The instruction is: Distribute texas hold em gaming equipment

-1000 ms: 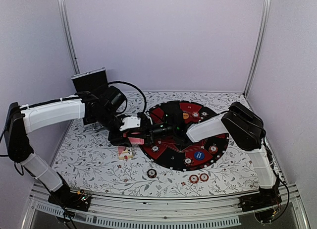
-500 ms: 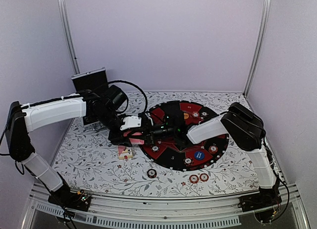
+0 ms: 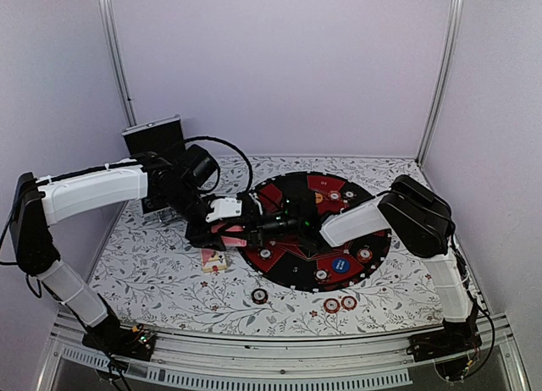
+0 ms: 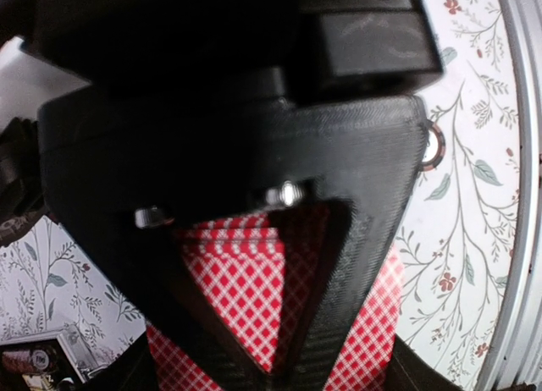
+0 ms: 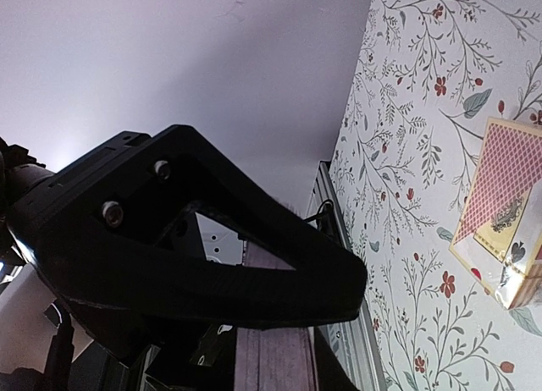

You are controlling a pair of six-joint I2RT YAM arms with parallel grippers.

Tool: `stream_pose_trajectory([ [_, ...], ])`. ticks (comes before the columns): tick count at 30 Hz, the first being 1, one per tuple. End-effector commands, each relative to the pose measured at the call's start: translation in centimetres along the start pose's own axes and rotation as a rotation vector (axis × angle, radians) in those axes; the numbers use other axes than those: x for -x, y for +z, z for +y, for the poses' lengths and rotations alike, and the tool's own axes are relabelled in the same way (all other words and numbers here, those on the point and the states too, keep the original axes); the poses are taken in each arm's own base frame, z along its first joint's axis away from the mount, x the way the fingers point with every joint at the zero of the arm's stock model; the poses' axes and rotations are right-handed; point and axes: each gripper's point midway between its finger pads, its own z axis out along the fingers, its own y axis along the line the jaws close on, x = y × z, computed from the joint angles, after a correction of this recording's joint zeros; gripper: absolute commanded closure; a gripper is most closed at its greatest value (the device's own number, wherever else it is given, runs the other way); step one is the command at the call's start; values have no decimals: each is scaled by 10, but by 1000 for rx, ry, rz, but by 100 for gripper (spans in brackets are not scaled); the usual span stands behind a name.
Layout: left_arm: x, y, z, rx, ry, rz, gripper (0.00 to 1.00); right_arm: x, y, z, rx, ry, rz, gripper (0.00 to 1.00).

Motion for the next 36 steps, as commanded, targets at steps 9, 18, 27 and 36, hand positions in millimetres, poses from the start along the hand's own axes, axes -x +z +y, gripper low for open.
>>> stream_pose_trajectory([
  [9,14,-15,-1,-13,-18,-61,1,-6,-7,24,53,-71,15,100],
  [18,4,-3,-9,-47,3,-33,0,-8,-3,45,127,-92,37,100],
  [27,1,5,-1,-21,-1,-12,4,-9,-2,50,145,-85,46,100],
  [36,15,-7,9,15,25,-49,30,-7,0,24,85,-26,43,100],
])
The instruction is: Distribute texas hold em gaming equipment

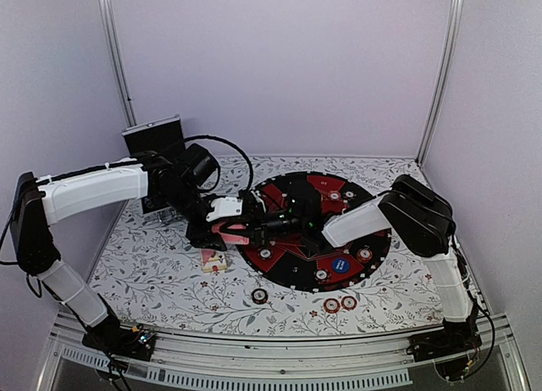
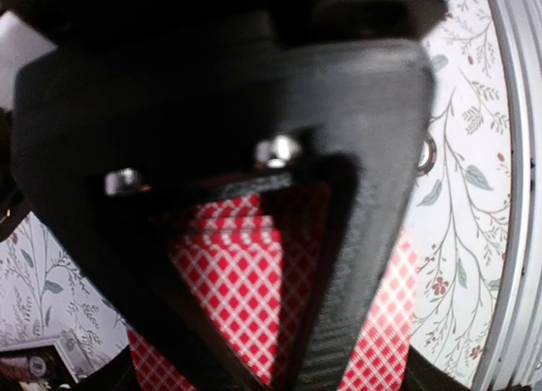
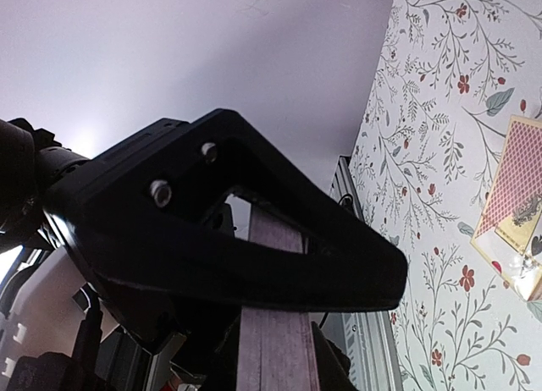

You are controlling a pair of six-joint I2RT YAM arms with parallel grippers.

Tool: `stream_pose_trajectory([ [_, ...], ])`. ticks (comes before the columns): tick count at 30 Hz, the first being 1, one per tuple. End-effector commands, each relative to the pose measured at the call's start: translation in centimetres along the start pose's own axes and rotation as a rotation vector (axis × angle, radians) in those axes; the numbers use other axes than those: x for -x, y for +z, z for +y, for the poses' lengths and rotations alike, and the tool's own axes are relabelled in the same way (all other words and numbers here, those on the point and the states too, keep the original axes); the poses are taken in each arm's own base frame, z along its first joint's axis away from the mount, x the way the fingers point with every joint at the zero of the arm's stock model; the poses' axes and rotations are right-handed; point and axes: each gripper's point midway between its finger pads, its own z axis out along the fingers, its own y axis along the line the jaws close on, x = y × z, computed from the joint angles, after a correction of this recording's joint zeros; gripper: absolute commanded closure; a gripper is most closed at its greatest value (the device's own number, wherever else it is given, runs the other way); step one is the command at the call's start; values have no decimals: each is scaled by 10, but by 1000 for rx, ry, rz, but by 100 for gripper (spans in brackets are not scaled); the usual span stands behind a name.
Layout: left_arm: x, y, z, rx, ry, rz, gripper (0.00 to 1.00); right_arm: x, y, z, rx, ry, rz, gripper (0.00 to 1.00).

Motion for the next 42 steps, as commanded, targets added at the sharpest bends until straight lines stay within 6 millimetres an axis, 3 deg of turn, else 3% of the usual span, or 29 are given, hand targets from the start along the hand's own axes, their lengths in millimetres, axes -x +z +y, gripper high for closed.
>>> stream_pose_trajectory([
  [1,12,-8,11,33,29,-31,34,2,3,4,8,-21,8,100],
  [3,11,-8,10,31,37,-29,38,3,3,1,-5,-17,7,100],
  [13,10,-10,1,-3,56,-30,38,4,0,-14,-49,-7,12,96],
  [20,7,-10,-6,-37,65,-20,51,6,-6,-23,-71,7,2,94],
  [25,12,-13,-7,-44,56,-32,55,5,-6,-32,-107,18,0,94],
  [30,8,-8,-7,-46,37,-13,62,6,-11,-36,-134,16,-9,80],
  [36,3,1,1,-24,-22,15,70,9,-15,-21,-124,-10,-31,61],
  [42,3,2,9,7,-51,24,70,9,-16,-14,-102,-10,-41,54],
])
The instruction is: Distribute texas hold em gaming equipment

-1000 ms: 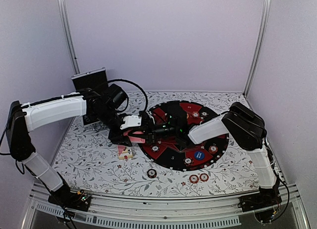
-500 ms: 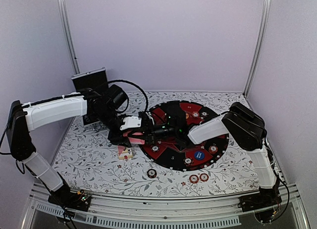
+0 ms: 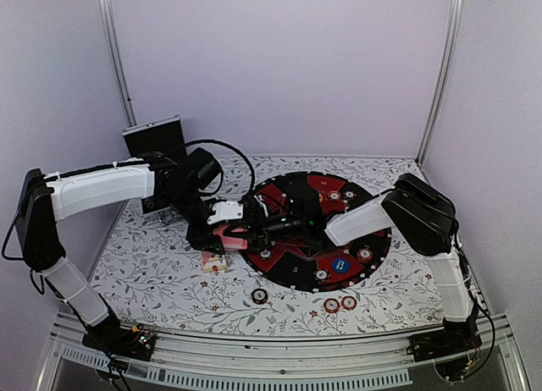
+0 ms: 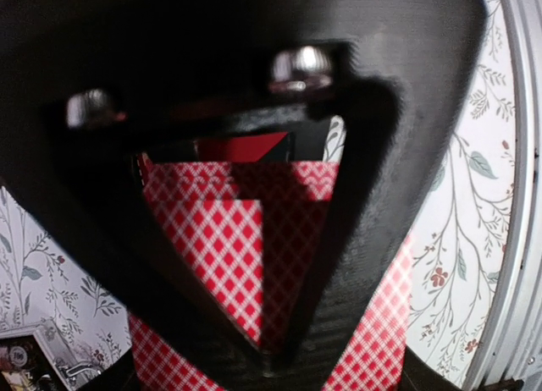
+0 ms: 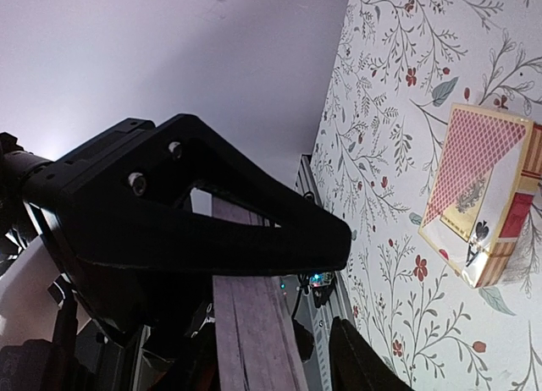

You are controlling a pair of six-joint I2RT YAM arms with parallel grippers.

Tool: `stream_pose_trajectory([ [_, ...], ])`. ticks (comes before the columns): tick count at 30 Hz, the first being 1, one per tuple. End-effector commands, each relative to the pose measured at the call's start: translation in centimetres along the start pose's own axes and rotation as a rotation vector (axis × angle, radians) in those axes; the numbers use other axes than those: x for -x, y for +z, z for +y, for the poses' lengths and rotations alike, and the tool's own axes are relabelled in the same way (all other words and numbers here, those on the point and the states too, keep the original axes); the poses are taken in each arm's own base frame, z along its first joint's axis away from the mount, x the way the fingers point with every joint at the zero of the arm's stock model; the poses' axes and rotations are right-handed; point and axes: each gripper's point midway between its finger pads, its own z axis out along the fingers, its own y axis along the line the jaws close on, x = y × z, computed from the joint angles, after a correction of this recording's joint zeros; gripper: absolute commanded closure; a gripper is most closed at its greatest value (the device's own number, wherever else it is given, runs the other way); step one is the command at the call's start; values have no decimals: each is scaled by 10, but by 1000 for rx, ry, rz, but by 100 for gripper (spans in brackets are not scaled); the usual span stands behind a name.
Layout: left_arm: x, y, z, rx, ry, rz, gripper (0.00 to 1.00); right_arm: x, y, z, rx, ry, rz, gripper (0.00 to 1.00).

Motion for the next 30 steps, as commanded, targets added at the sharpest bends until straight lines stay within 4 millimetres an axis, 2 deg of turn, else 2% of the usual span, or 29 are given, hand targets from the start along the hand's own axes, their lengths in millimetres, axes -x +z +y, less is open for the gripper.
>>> stream_pose_trajectory([
  [1,13,-9,13,48,-22,-36,71,4,-5,13,8,-4,-23,54],
  [10,14,-9,15,54,-33,-33,72,5,3,15,23,17,-15,45],
  [16,12,-9,14,49,-33,-26,74,2,0,13,26,24,-12,44],
  [26,10,-11,17,64,-33,-20,79,1,-14,24,53,24,-39,44],
  [30,11,-12,18,64,-33,-23,81,0,-14,20,44,33,-41,45],
])
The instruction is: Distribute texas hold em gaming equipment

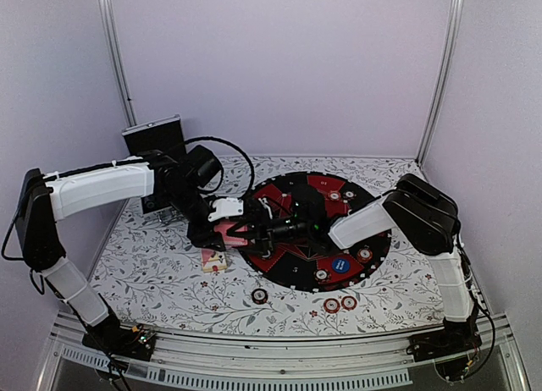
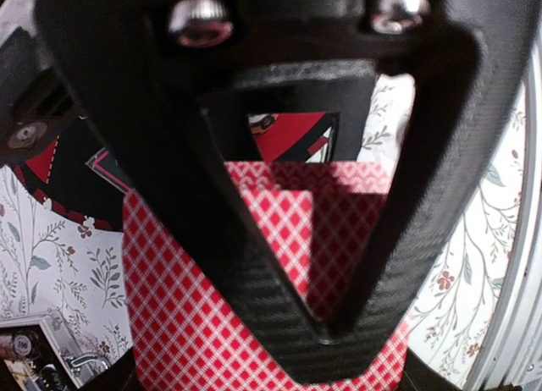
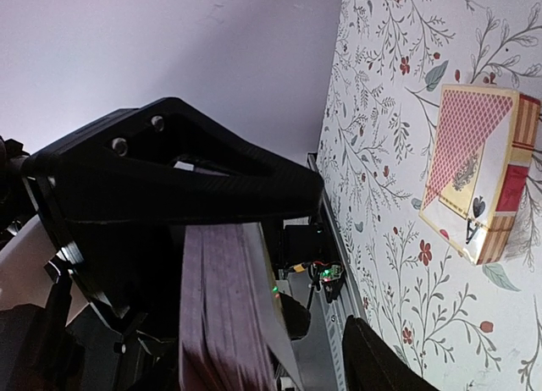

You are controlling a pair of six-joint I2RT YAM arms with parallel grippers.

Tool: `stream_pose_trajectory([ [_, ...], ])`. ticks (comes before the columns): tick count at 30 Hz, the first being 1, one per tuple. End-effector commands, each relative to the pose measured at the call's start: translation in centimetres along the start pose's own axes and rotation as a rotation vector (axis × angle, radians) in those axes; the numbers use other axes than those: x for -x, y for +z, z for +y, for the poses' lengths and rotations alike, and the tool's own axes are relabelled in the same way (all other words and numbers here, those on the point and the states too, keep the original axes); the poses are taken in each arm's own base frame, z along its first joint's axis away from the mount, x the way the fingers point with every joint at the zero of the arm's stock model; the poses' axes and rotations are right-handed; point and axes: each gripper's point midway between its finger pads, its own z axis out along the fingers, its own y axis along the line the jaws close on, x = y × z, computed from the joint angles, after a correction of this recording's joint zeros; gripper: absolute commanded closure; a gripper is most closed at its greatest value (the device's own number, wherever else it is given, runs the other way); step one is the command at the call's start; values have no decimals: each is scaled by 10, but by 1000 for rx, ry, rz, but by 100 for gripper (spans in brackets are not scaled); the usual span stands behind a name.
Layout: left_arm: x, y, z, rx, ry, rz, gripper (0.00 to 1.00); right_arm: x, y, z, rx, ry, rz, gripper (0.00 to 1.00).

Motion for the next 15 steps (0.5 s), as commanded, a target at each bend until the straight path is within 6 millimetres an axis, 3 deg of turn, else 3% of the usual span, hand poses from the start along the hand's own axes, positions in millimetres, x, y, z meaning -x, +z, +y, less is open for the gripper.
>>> stream_pose_trajectory([
  [1,11,-9,10,28,0,-34,81,4,-5,21,26,-29,-27,45],
  [15,13,-8,10,27,-7,-37,82,12,5,26,27,-39,-21,39],
])
